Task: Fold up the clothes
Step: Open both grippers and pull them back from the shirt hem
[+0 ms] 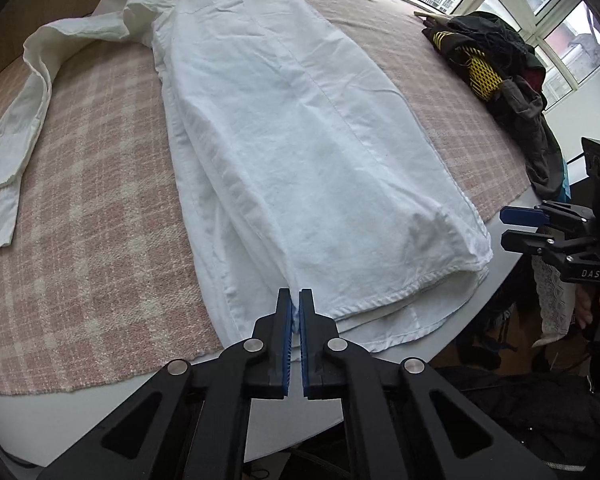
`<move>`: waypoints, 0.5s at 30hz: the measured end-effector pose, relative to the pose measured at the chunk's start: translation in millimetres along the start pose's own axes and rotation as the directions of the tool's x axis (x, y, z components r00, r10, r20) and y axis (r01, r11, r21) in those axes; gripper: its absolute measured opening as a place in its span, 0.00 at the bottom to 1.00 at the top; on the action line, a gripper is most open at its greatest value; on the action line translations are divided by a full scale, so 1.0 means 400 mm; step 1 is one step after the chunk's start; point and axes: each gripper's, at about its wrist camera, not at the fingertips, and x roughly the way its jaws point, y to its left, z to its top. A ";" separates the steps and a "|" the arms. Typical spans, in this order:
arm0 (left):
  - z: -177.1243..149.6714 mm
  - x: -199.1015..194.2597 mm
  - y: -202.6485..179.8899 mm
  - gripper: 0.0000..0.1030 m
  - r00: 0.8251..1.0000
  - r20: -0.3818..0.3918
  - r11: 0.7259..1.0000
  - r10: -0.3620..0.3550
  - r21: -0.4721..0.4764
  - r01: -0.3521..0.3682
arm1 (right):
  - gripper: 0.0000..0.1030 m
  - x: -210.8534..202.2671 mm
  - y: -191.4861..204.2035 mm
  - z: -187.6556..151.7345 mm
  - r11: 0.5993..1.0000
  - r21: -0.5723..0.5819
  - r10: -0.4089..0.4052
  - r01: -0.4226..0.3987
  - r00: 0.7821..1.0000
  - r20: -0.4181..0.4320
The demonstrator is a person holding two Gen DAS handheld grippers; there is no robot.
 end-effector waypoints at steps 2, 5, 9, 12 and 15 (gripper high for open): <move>-0.004 -0.027 0.000 0.03 1.000 0.014 1.000 0.002 0.012 -0.002 | 0.49 -0.004 -0.002 0.001 1.000 -0.006 -0.008 0.008 1.000 0.007; -0.026 -0.027 0.023 0.03 0.997 -0.013 0.997 0.070 0.020 -0.070 | 0.49 -0.003 -0.004 0.007 1.000 -0.011 -0.017 0.017 1.000 0.008; -0.027 -0.006 0.052 0.03 0.995 -0.046 0.996 0.092 -0.003 -0.092 | 0.49 0.014 0.002 0.032 1.000 -0.017 -0.008 0.009 1.000 0.007; -0.022 0.006 0.060 0.04 0.994 -0.070 0.997 0.079 -0.018 -0.081 | 0.49 0.031 0.013 0.054 0.999 -0.042 -0.013 0.013 1.000 0.000; -0.020 0.000 0.055 0.15 0.991 -0.092 0.995 0.094 -0.010 -0.095 | 0.49 0.045 0.025 0.061 0.998 -0.061 0.005 -0.007 1.000 -0.028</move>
